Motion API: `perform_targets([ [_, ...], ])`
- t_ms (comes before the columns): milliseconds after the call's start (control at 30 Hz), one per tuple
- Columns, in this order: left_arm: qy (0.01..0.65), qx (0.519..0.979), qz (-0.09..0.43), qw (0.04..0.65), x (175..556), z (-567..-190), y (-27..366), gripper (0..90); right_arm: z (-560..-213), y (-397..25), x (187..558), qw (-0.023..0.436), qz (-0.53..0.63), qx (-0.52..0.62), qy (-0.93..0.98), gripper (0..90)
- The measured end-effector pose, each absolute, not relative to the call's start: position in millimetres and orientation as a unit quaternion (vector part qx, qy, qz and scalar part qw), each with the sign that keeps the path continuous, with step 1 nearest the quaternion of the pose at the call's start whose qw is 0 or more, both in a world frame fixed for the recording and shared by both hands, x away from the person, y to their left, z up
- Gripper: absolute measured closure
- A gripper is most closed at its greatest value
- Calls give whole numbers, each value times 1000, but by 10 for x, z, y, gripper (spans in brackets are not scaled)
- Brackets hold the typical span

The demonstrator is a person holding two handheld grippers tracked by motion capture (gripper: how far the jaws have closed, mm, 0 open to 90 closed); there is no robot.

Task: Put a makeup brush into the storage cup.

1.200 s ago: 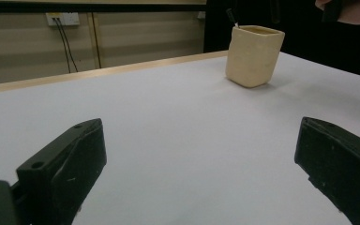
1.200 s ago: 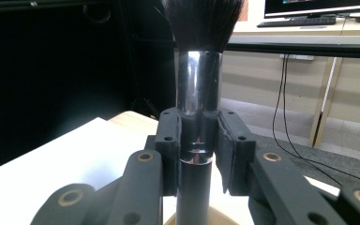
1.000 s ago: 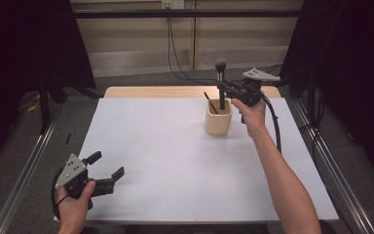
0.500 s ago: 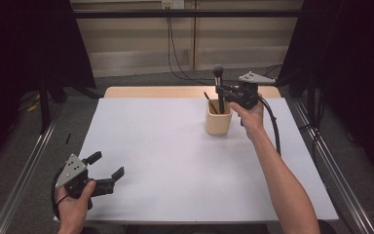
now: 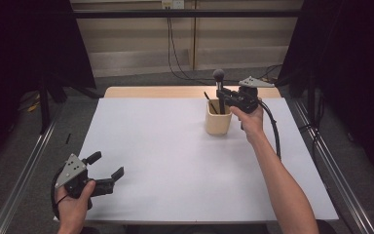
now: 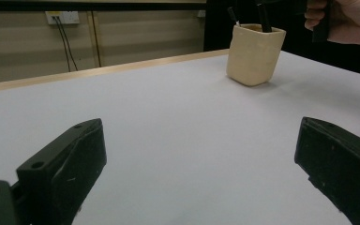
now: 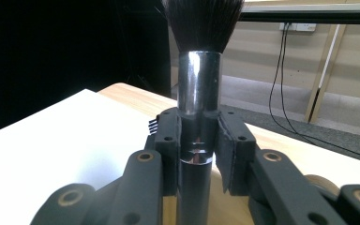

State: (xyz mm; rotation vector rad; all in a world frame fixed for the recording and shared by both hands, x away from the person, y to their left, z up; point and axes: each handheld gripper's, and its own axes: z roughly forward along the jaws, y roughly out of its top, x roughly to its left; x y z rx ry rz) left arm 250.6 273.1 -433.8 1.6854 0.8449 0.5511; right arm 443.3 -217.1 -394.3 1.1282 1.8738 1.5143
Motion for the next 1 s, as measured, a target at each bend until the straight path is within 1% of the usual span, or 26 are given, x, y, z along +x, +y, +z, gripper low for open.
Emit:
perform_targets([
  [600,357,715,234,554,2505,-4339,2727,24,-4099,-2227,4439,231,543,427,685,725],
  [1000,357,715,234,553,2511,-4343,2730,24,-4144,-2253,4402,230,530,428,695,725],
])
